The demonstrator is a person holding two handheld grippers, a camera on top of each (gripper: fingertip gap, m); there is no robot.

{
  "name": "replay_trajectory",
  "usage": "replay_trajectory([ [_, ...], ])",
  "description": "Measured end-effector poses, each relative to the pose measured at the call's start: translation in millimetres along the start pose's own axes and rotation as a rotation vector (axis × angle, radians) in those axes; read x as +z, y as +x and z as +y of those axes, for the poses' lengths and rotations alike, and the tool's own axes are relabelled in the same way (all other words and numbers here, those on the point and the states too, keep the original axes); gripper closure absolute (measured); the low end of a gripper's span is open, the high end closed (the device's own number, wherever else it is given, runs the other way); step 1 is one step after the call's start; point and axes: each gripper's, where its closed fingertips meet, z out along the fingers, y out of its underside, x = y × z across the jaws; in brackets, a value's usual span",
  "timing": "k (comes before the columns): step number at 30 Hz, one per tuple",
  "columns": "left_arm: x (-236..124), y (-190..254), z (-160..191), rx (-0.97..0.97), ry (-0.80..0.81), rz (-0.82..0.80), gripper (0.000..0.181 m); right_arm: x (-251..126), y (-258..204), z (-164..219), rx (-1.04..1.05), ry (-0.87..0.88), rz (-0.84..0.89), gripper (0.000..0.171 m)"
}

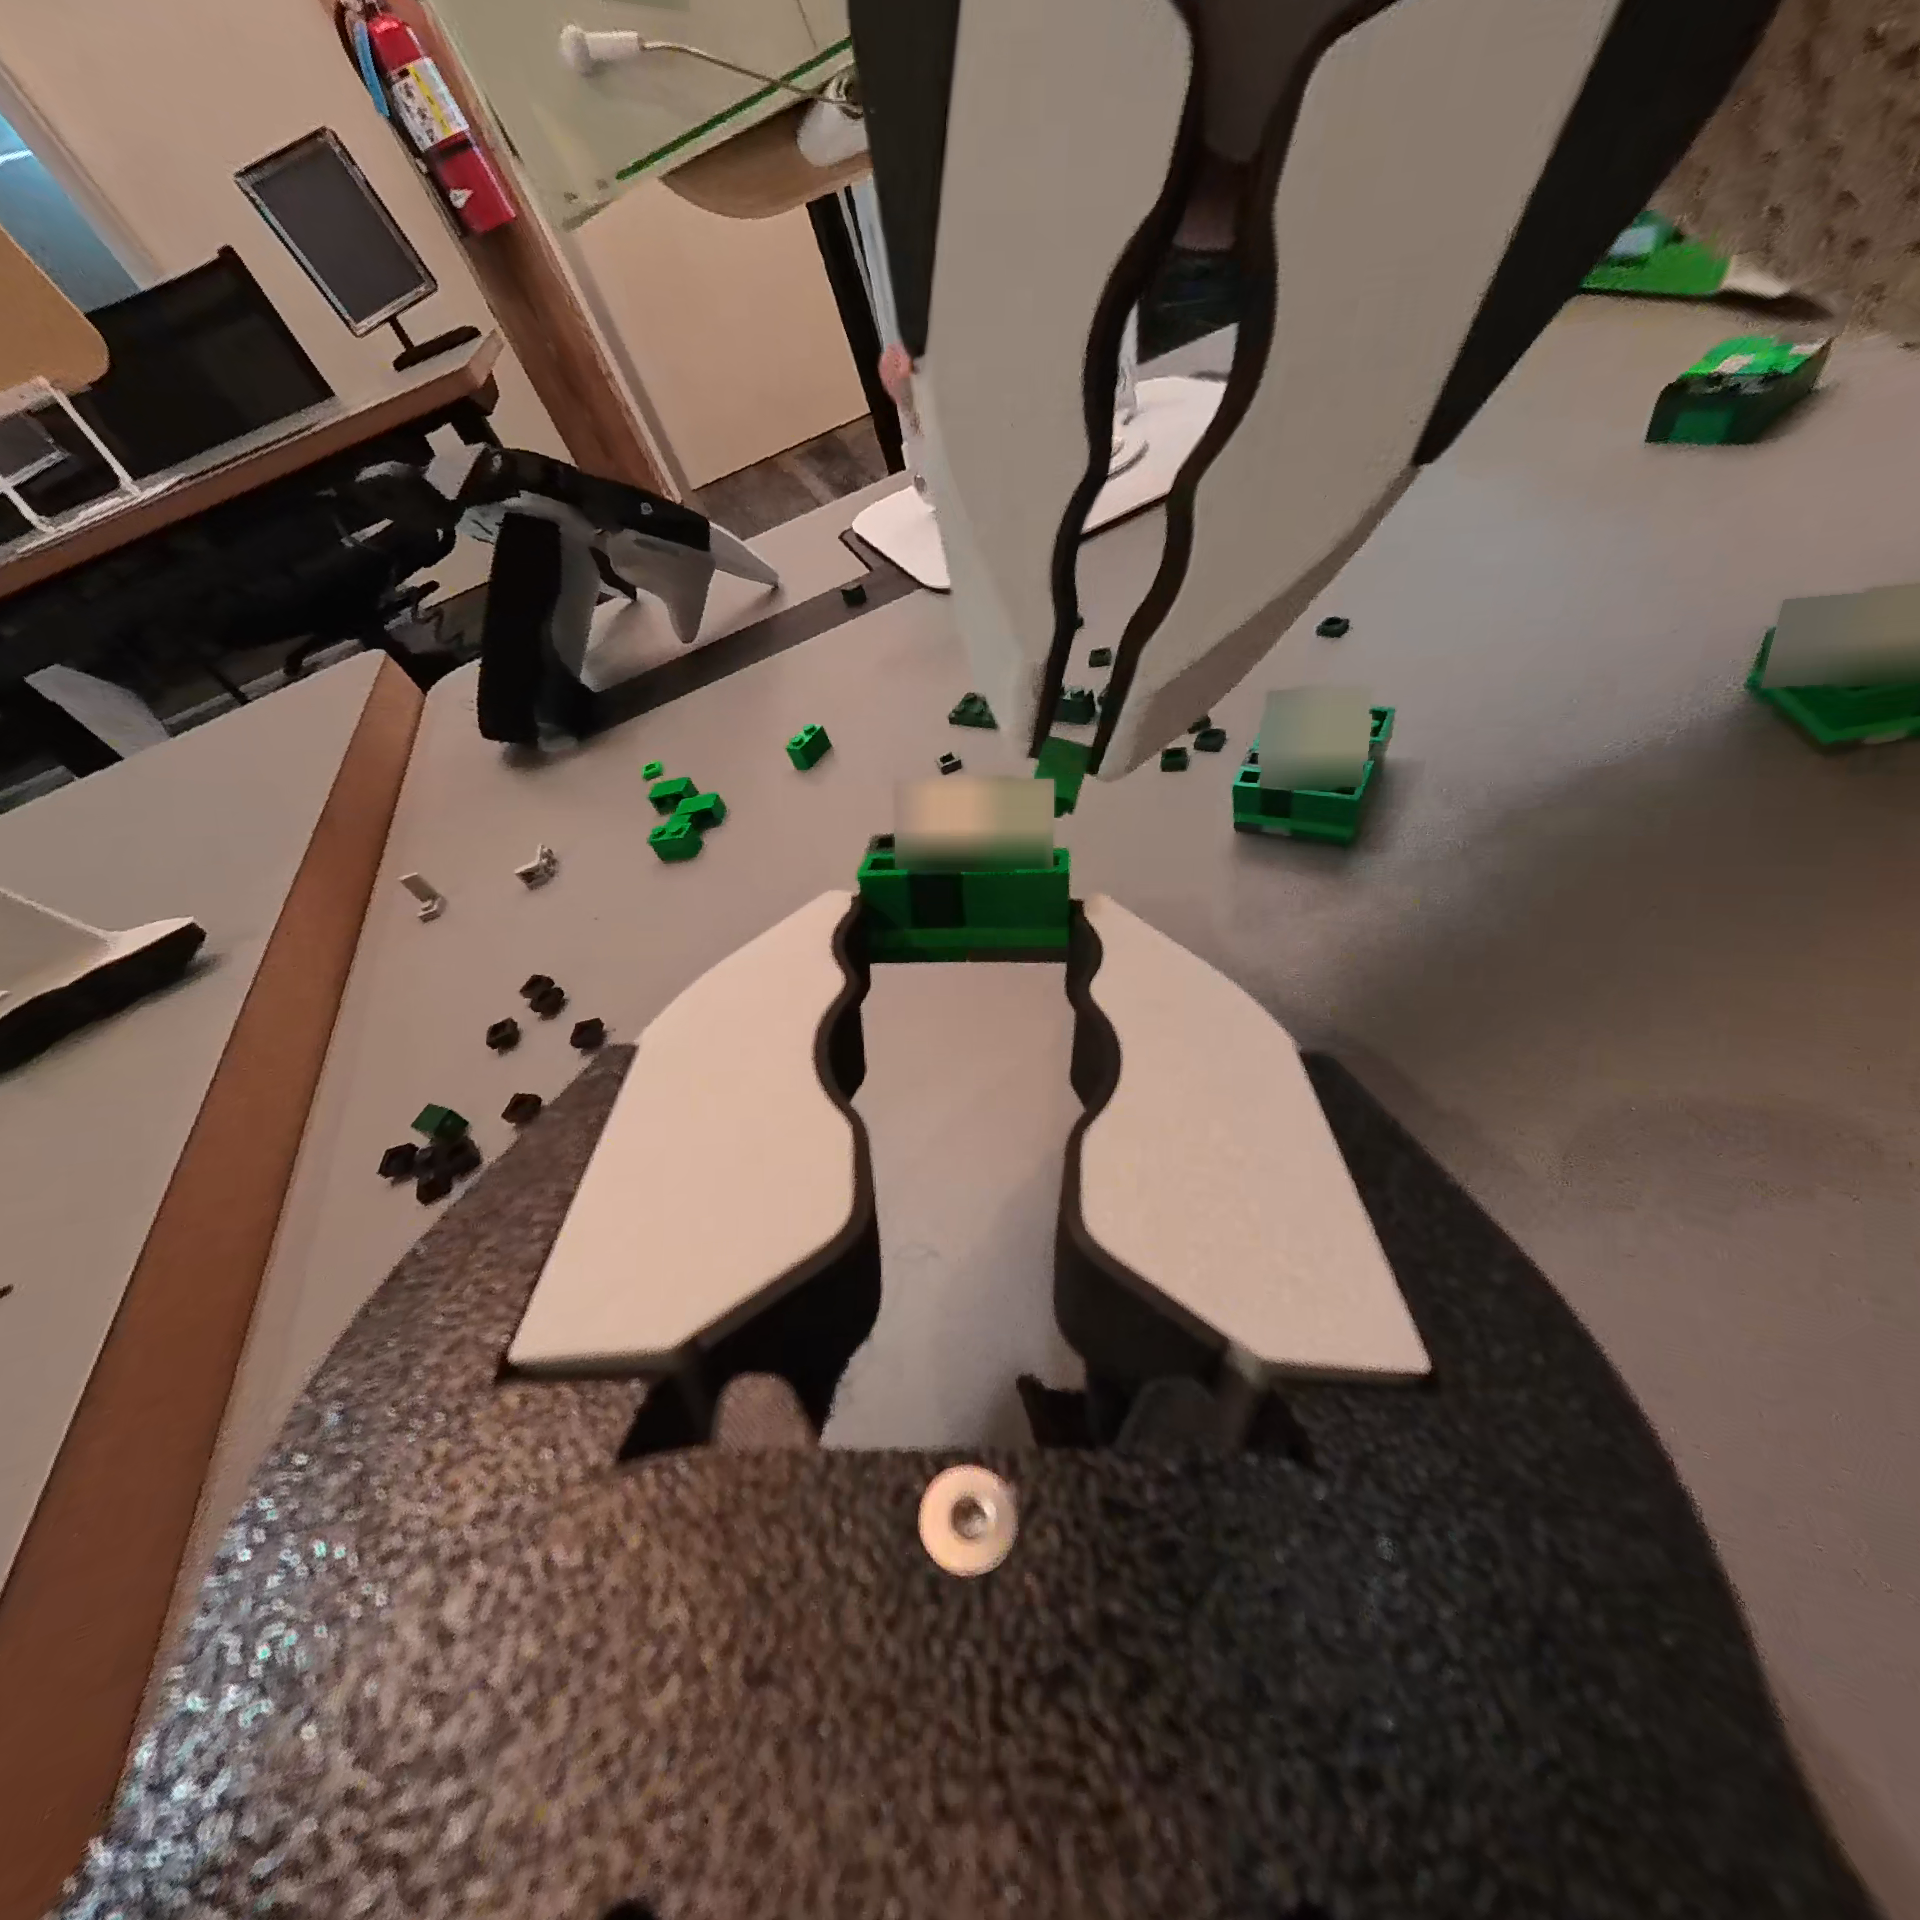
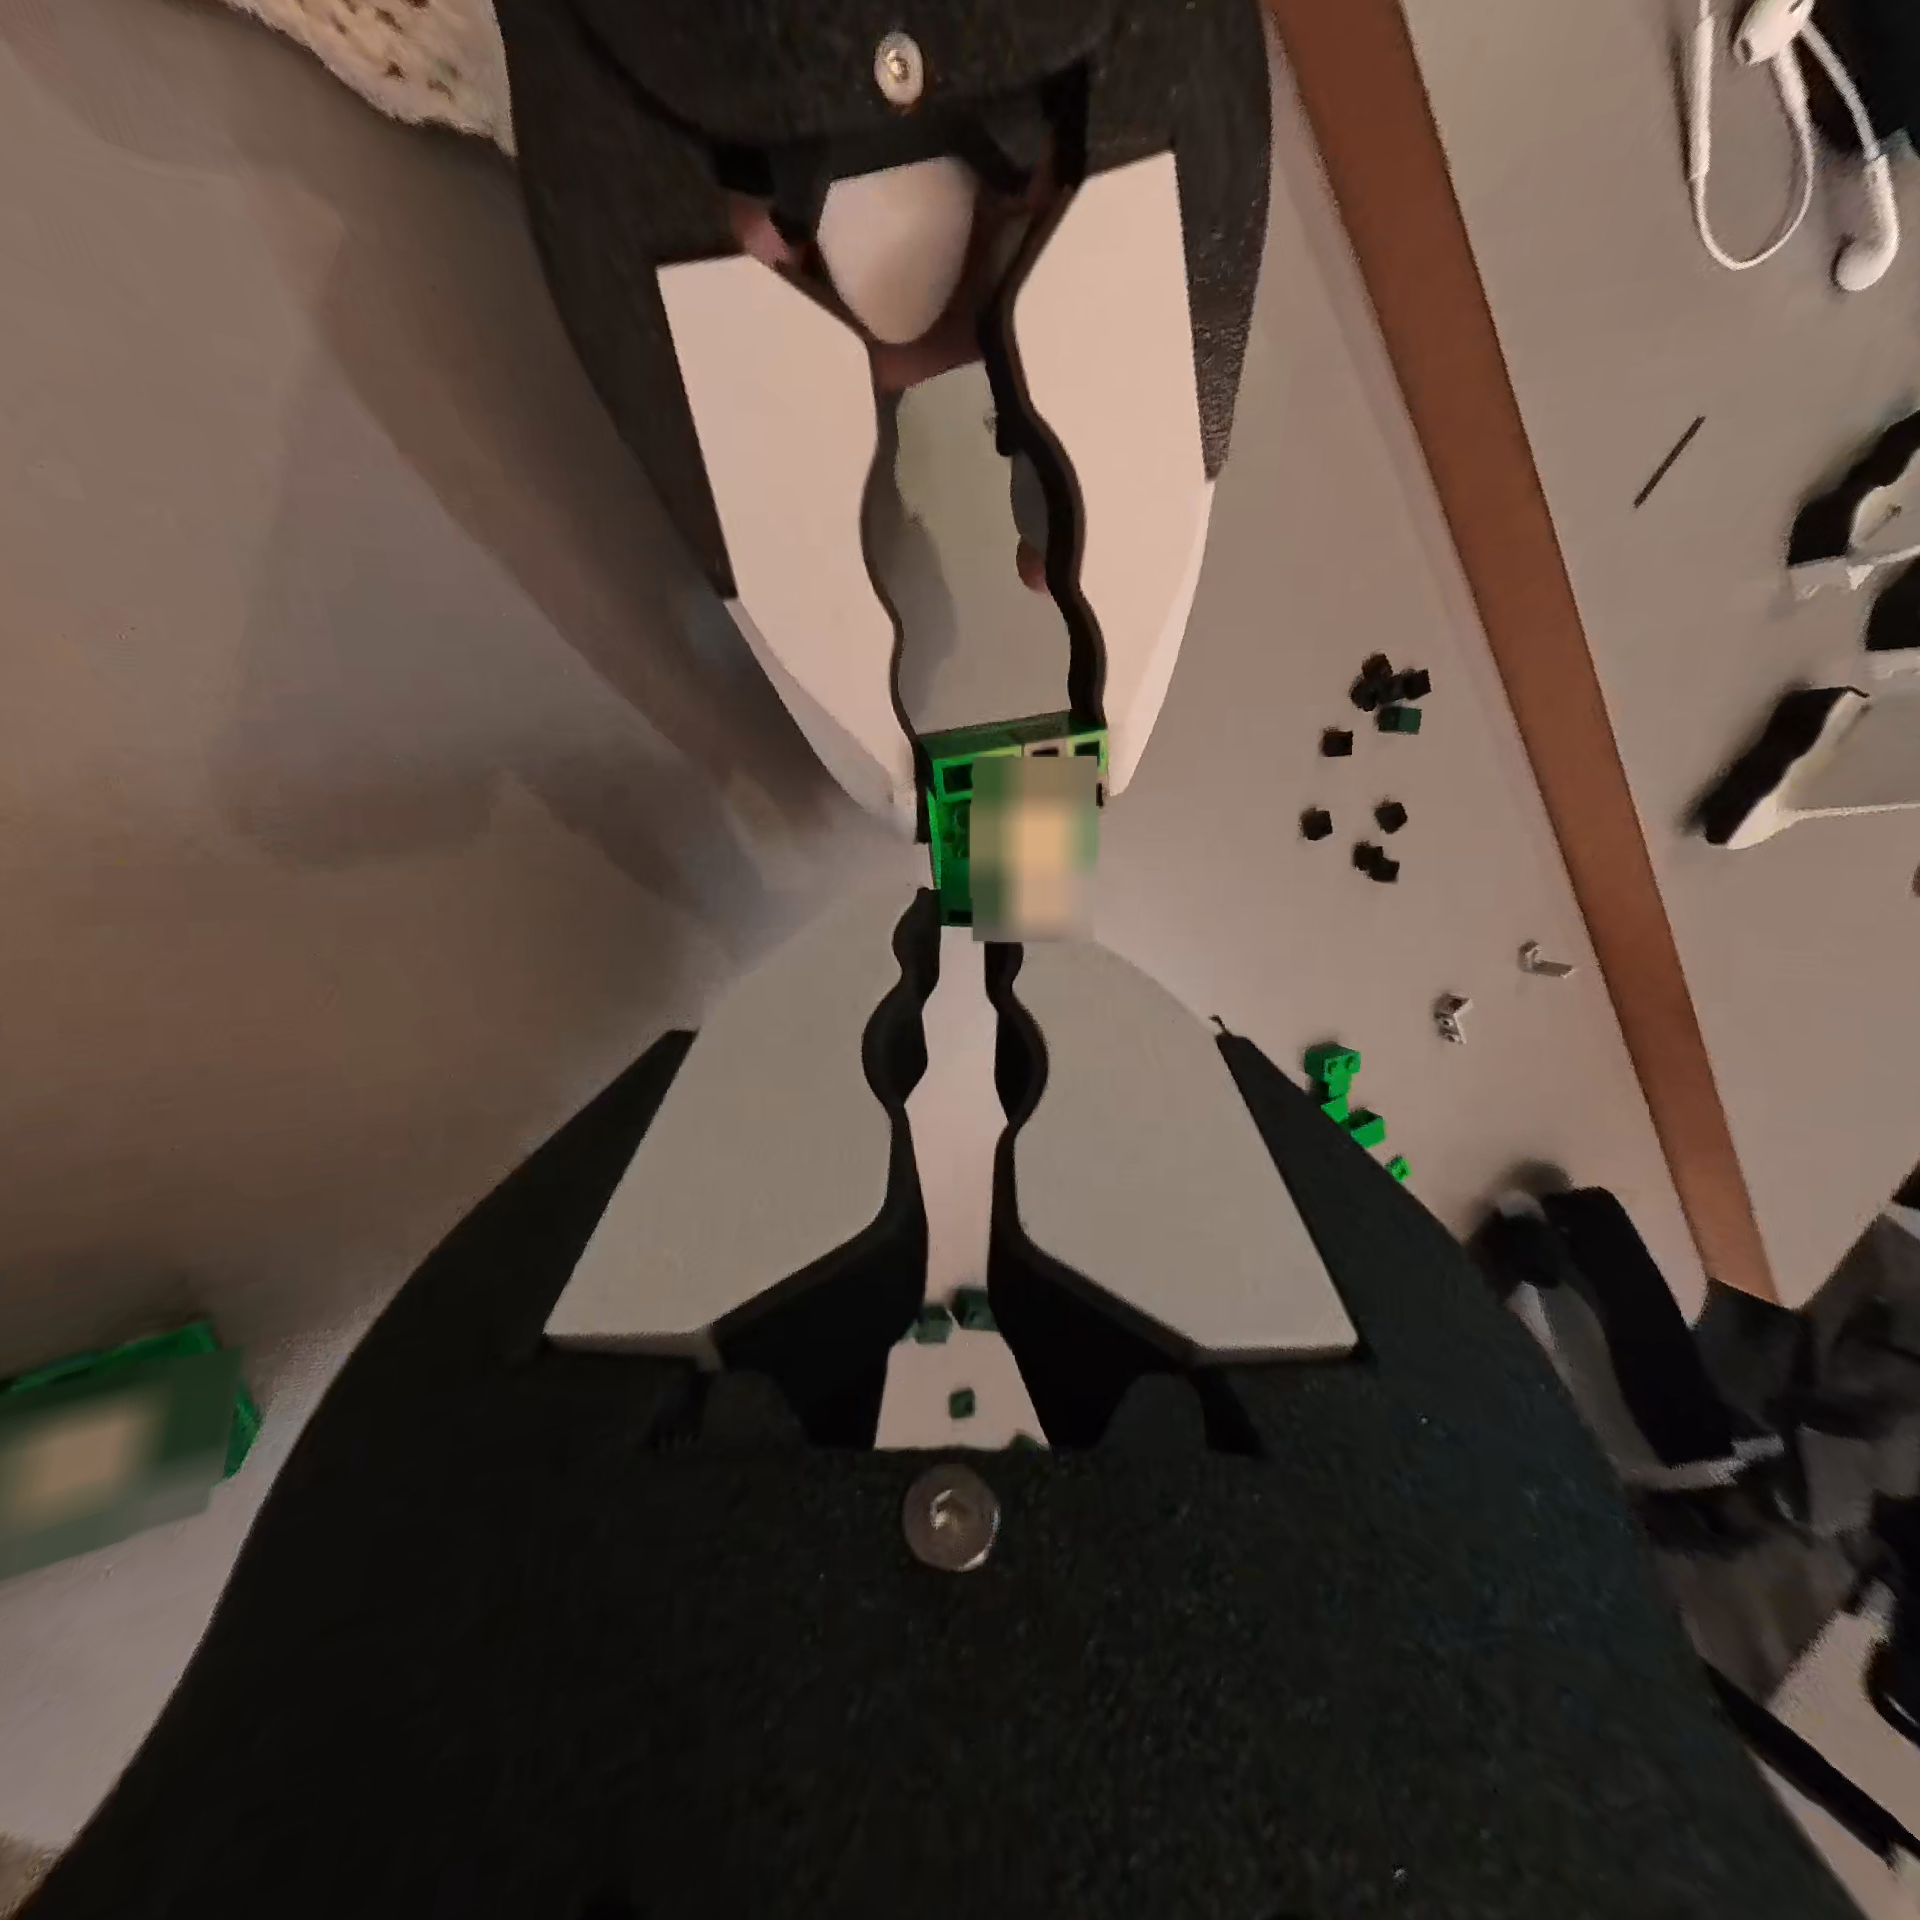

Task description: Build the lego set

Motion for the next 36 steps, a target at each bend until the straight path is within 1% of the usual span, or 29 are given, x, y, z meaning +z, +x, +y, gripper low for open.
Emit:
replay_trajectory([
  [6,2,3,1,0.006,-0.017,0.001,0.145,5,-2,2,-0.057,-0.146,-0.026,0.163],
  [14,2,-1,1,-0.058,-0.023,-0.014,0.145,8,1,-5,-0.068,-0.210,-0.146,0.164],
  [18,-2,-7,-4,-0.123,0.018,-0.021,0.145,5,8,-11,-0.079,-0.250,-0.173,0.163],
  [24,-6,-12,-9,-0.196,0.067,-0.023,0.145,2,14,-17,-0.079,-0.292,-0.162,0.163],
  [31,-7,-12,-11,-0.208,0.079,-0.020,0.145,-1,18,-19,-0.074,-0.317,-0.131,0.154],
  [34,-9,-15,-12,-0.247,0.098,-0.019,0.145,-11,26,-19,-0.052,-0.295,-0.053,0.148],
  [36,-11,-18,-14,-0.298,0.121,-0.011,0.145,-21,31,-22,-0.035,-0.228,0.034,0.143],
])
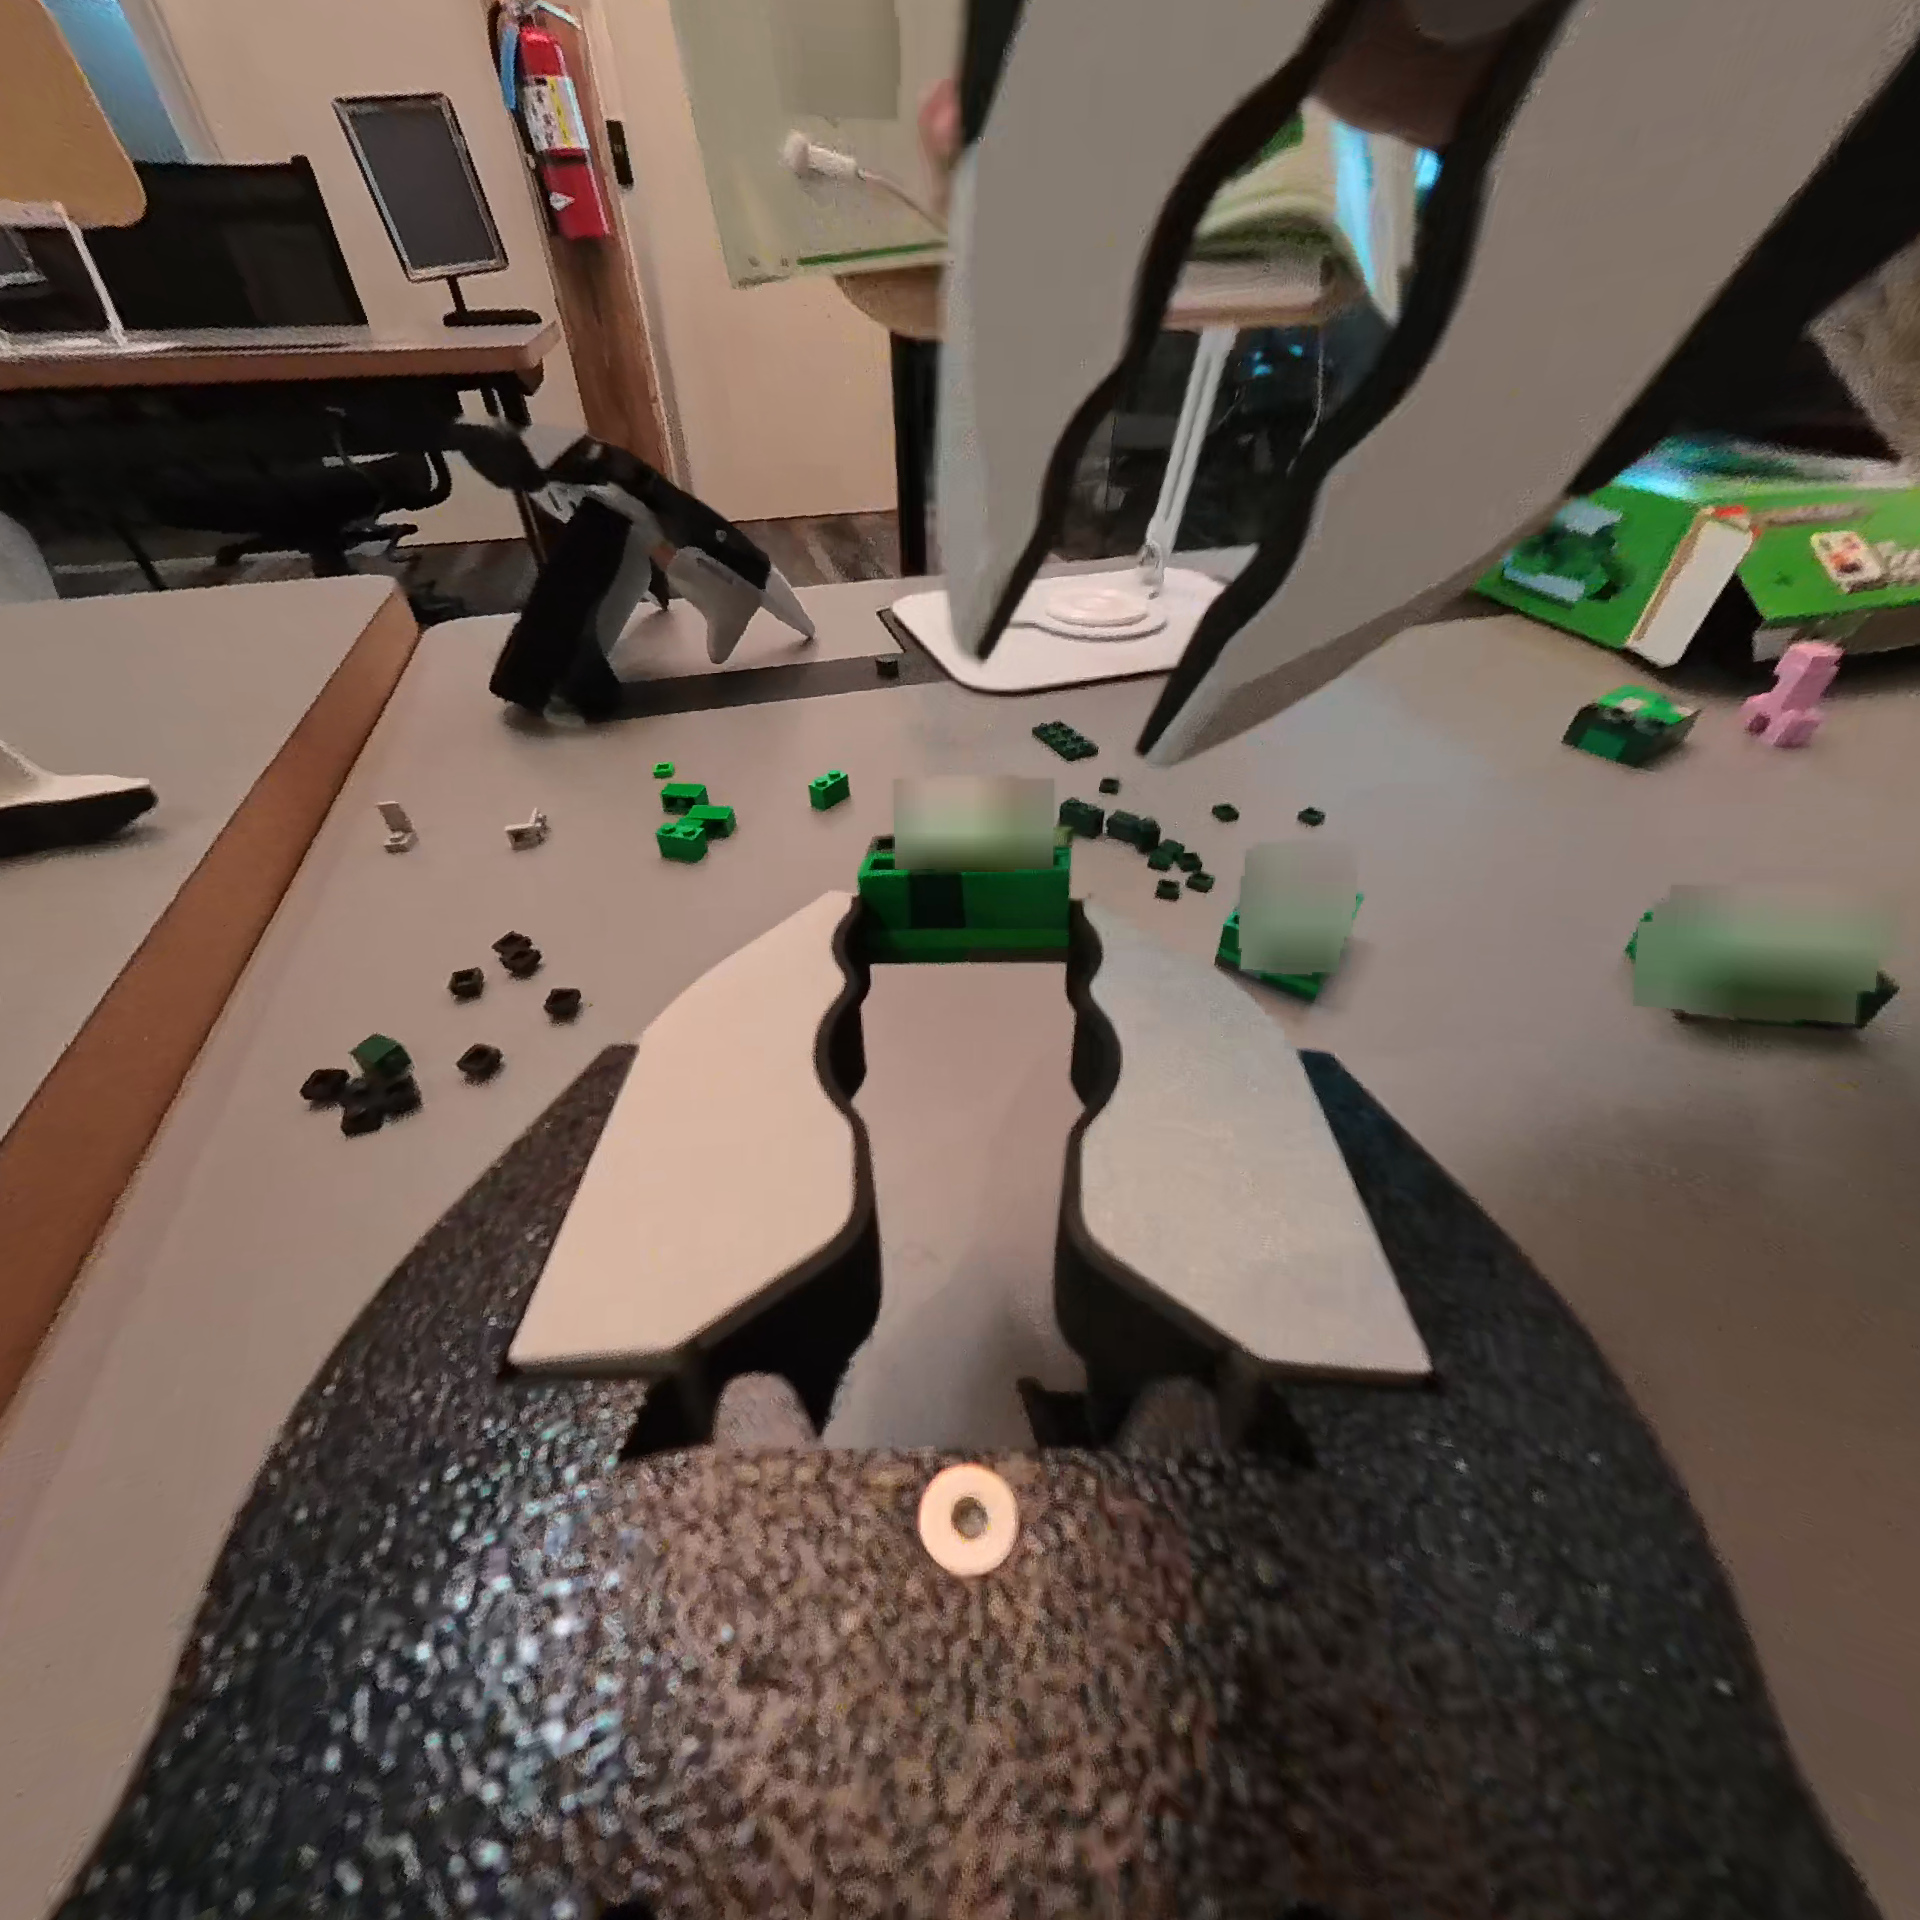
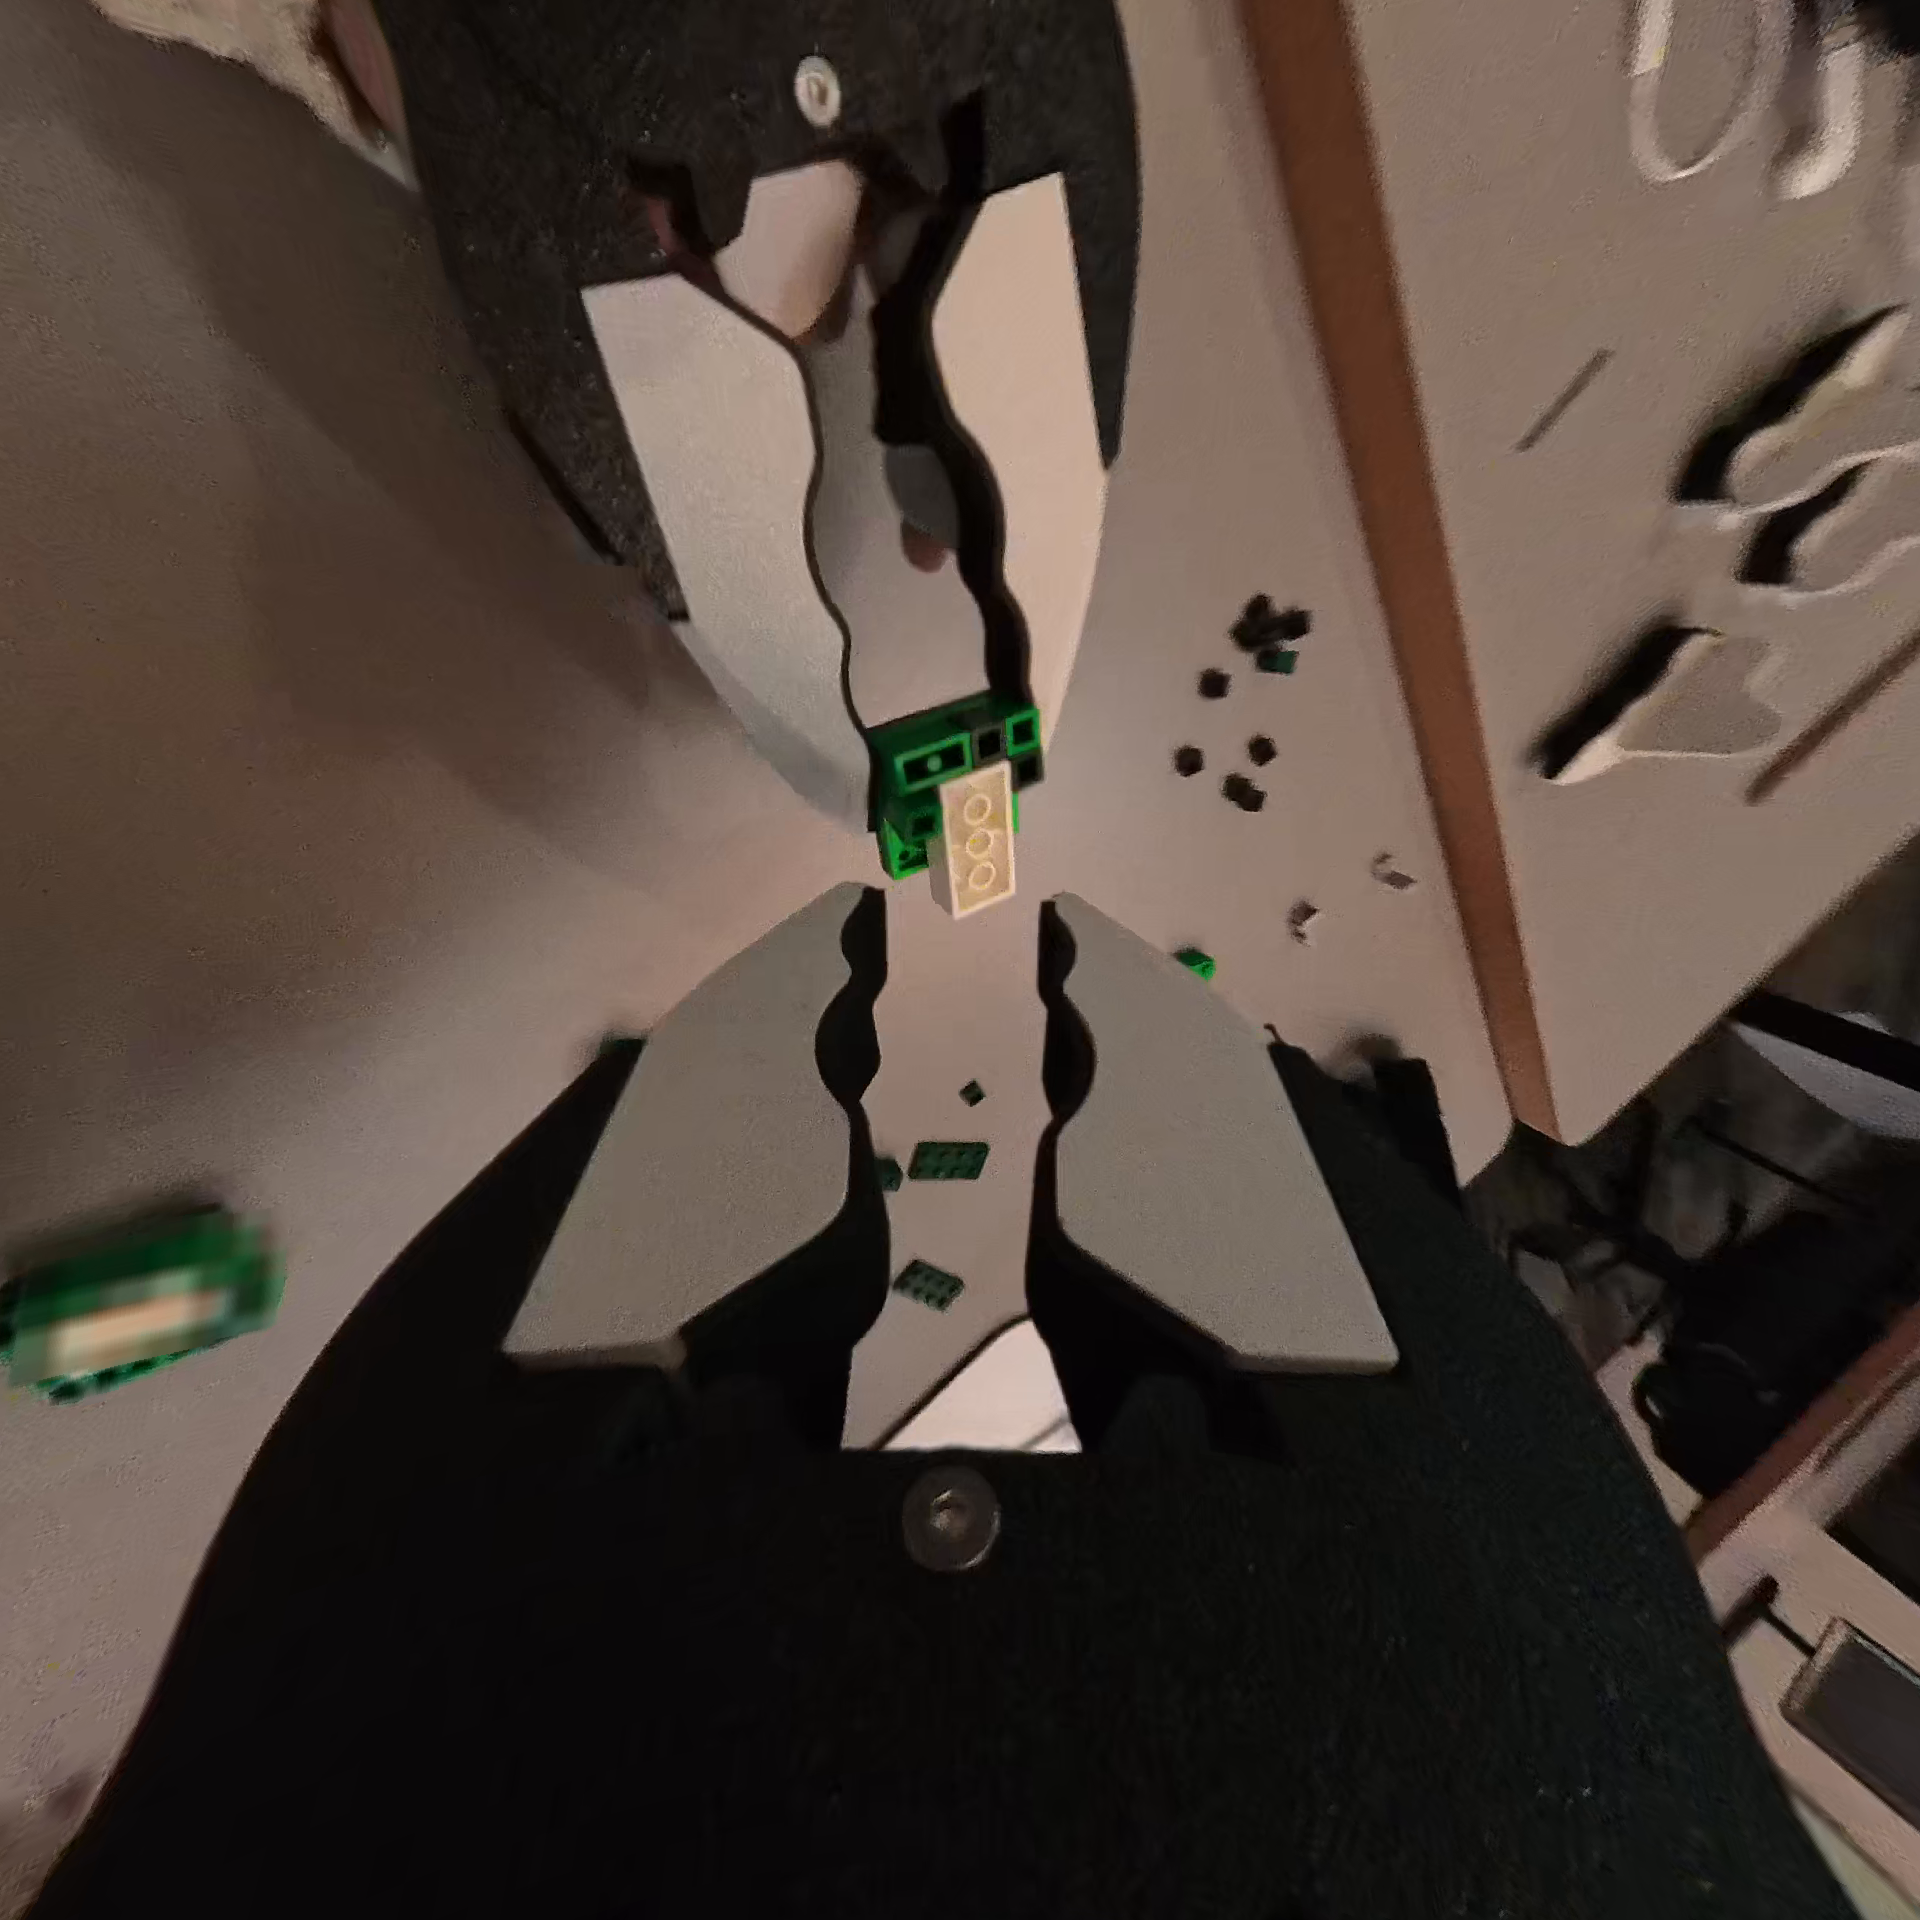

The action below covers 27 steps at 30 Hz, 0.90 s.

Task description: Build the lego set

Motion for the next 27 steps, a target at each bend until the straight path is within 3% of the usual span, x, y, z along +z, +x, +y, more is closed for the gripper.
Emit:
replay_trajectory([
  [5,-4,-4,-7,-0.153,0.061,0.049,0.145,-8,7,-7,-0.136,0.182,0.398,0.114],
  [8,-6,-3,-12,-0.232,0.097,0.098,0.145,0,-9,-12,-0.289,0.237,0.568,0.119],
  [11,-8,1,-15,-0.285,0.117,0.157,0.145,3,-13,-19,-0.295,0.305,0.686,0.122],
  [14,-8,7,-16,-0.313,0.118,0.211,0.145,0,-12,-24,-0.267,0.371,0.729,0.130],
  [27,-6,15,-13,-0.349,0.095,0.273,0.145,11,-9,-23,-0.286,0.360,0.721,0.148],
])
